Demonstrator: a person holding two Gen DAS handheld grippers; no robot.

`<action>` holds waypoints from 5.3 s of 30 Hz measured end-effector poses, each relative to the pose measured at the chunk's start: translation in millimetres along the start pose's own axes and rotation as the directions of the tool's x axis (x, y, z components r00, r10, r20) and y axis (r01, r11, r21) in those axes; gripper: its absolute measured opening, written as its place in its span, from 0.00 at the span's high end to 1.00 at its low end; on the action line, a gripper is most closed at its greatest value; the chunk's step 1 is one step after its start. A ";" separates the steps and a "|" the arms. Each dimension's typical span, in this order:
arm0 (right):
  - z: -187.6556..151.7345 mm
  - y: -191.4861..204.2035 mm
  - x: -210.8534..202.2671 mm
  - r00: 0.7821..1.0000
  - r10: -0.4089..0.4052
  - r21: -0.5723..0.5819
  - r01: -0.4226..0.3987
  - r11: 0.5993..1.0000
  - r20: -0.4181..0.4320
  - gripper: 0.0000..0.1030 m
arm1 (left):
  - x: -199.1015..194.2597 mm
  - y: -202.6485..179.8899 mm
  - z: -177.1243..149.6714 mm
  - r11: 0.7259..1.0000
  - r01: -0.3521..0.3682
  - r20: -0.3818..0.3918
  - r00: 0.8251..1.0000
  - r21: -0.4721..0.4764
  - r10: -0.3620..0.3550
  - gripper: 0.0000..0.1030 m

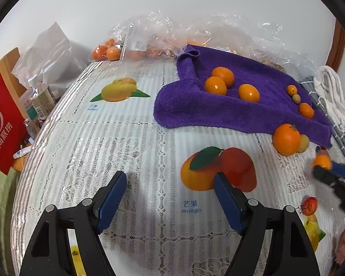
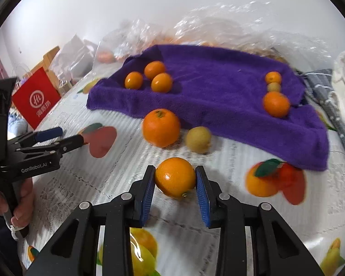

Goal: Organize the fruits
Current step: 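Grasp a loose orange with the right tool, then grasp a small red-orange fruit with the left tool while the right tool holds its orange, then lift and carry both held fruits over the purple towel, then lower both fruits onto the purple towel and open both tools, then withdraw both open tools from the towel toward the loose fruits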

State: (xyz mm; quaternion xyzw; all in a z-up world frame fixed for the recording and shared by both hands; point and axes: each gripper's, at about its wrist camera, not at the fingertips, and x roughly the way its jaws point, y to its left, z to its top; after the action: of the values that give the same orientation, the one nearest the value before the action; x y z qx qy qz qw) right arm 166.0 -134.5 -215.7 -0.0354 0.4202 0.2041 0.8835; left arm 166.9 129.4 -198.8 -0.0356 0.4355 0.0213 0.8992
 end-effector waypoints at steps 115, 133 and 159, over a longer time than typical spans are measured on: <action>120.4 -100.2 94.6 0.991 -0.117 -0.015 0.116 0.993 -0.071 0.66 | 52.8 -75.0 129.2 0.983 0.183 -0.017 0.983 -0.001 -0.183 0.78; 118.5 -94.3 47.8 0.981 -0.191 -0.018 0.191 0.981 0.011 0.40 | 68.4 -83.7 123.8 0.986 0.164 -0.021 0.986 0.005 -0.164 0.77; 57.1 -97.5 -53.8 0.980 -0.179 0.192 0.160 0.968 0.084 0.39 | -31.8 -55.0 84.4 0.989 0.137 0.103 0.986 -0.053 -0.131 0.54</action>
State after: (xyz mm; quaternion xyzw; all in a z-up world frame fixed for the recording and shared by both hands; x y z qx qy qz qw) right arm 215.4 -228.1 -148.8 0.0211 0.3876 0.0895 0.9172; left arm 217.0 81.4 -119.1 -0.0906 0.3861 -0.0246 0.9177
